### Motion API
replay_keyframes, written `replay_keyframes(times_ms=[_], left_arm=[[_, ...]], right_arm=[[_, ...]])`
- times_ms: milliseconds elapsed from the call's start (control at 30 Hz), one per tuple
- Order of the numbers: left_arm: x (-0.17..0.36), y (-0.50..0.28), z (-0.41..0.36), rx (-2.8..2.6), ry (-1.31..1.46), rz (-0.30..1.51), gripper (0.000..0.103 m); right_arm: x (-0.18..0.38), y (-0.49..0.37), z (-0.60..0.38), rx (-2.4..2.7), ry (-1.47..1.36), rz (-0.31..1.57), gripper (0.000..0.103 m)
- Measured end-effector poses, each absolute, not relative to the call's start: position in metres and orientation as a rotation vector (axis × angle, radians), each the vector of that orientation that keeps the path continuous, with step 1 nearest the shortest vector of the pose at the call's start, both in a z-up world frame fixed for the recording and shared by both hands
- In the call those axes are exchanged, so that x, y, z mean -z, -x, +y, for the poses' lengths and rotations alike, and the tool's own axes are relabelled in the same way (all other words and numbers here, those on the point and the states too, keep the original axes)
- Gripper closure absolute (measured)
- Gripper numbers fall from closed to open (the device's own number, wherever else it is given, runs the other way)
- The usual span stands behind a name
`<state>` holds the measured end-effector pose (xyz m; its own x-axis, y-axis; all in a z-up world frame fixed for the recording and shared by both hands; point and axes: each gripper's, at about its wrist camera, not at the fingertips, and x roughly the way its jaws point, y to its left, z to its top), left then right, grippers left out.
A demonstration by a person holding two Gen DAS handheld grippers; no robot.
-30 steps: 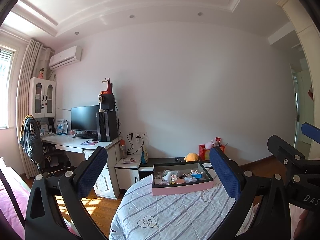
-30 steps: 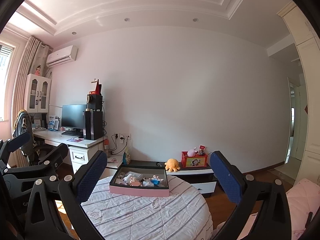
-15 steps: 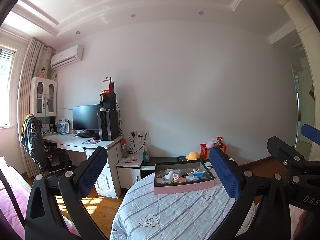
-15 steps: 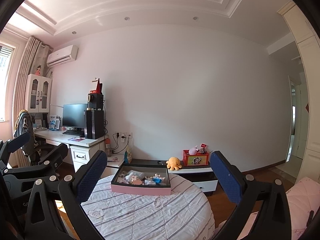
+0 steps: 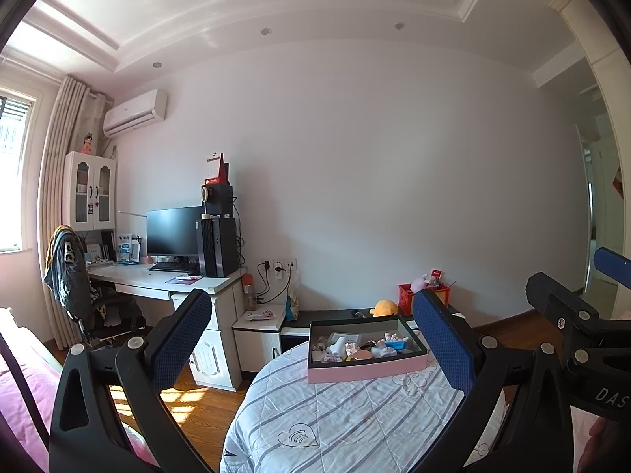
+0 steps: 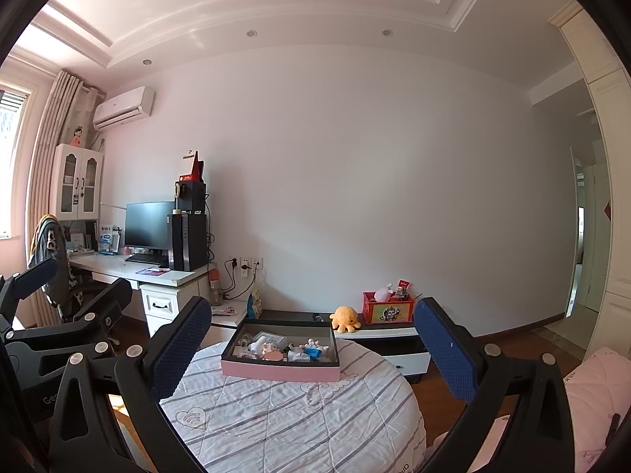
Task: Organize rigid objects
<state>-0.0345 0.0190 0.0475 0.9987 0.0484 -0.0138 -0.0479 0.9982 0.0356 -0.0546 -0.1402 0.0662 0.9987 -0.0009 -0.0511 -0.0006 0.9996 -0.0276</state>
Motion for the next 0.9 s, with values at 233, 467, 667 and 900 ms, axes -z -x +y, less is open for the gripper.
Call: replay_keyframes(times_ms=[233, 467, 667, 900], left_arm=[[-0.0464, 0.0346, 0.0184, -0.051, -0.035, 0.017, 0.000], [-0.0466, 0.0344, 0.0178, -0.052, -0.036, 0.018, 0.000], [-0.0465, 0.0350, 0.0181, -0.052, -0.036, 0.018, 0.000], [-0.0471, 0.0348, 0.0180, -0.052, -0.037, 0.017, 0.000]], right_arm=[[-0.0658, 0.0536, -0.1399, -0.002, 0.027, 0.056, 0.000], [-0.0654, 0.0541, -0.1395, -0.003, 0.027, 0.056, 0.000], [-0.0654, 0.0539, -0.1386, -0.003, 0.028, 0.057, 0.000], [-0.0654, 0.0535, -0.1389, -0.003, 0.028, 0.057, 0.000]])
